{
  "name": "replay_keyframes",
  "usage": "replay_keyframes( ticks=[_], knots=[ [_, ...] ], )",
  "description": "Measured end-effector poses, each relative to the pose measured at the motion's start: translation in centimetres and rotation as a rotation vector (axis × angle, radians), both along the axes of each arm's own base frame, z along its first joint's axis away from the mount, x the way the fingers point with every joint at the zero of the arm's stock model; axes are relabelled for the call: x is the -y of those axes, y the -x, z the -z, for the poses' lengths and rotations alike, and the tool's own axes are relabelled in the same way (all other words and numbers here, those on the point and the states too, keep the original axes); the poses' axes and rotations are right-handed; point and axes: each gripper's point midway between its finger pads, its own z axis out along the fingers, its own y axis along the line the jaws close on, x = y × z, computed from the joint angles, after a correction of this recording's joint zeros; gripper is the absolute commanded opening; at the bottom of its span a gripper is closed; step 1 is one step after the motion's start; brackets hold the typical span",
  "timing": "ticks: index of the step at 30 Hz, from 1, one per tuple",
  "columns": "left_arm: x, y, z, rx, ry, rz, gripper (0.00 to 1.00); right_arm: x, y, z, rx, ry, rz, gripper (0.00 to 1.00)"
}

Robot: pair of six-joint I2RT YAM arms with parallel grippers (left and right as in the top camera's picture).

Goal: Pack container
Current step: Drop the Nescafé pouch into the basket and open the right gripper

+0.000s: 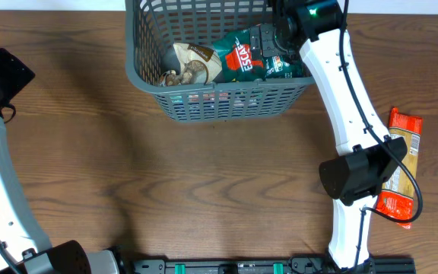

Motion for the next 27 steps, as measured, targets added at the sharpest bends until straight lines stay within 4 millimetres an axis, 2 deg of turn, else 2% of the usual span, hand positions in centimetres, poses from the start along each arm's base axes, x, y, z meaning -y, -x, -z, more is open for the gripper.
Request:
replay_keyframes(
  ticks=[6, 12, 15, 17, 20, 22, 27],
  knots=[
    [0.0, 0.0, 0.0, 0.0, 0.0, 0.0, 0.99, -0.1, -0.2, -0.9, 0.022, -0.007, -0.001, 0.99],
    [0.0, 0.0, 0.0, 0.0, 0.0, 0.0, 0.99, 1.0, -0.6, -6.5, 0.141, -0.044, 0.019, 0.99],
    [0.0, 0.0, 0.0, 0.0, 0.0, 0.0, 0.99, 3.5, 0.1, -10.0, 0.197, -0.053, 0.08, 0.99],
    [0.0, 0.0, 0.0, 0.0, 0.0, 0.0, 0.99, 6.5, 1.0, -12.1, 0.227, -0.046, 0.155, 0.99],
    [0.0, 0.0, 0.0, 0.0, 0.0, 0.0, 0.99, 10.9, 2.9, -13.3, 0.216, -0.025, 0.267, 0.99],
    [0.0, 0.0, 0.0, 0.0, 0.0, 0.0, 0.99, 14.3, 4.3, -13.4, 0.188, -0.008, 0.352, 0.99],
    [0.0, 0.0, 0.0, 0.0, 0.0, 0.0, 0.99, 20.9, 5.4, -13.7, 0.186, -0.026, 0.497, 0.99]
  ],
)
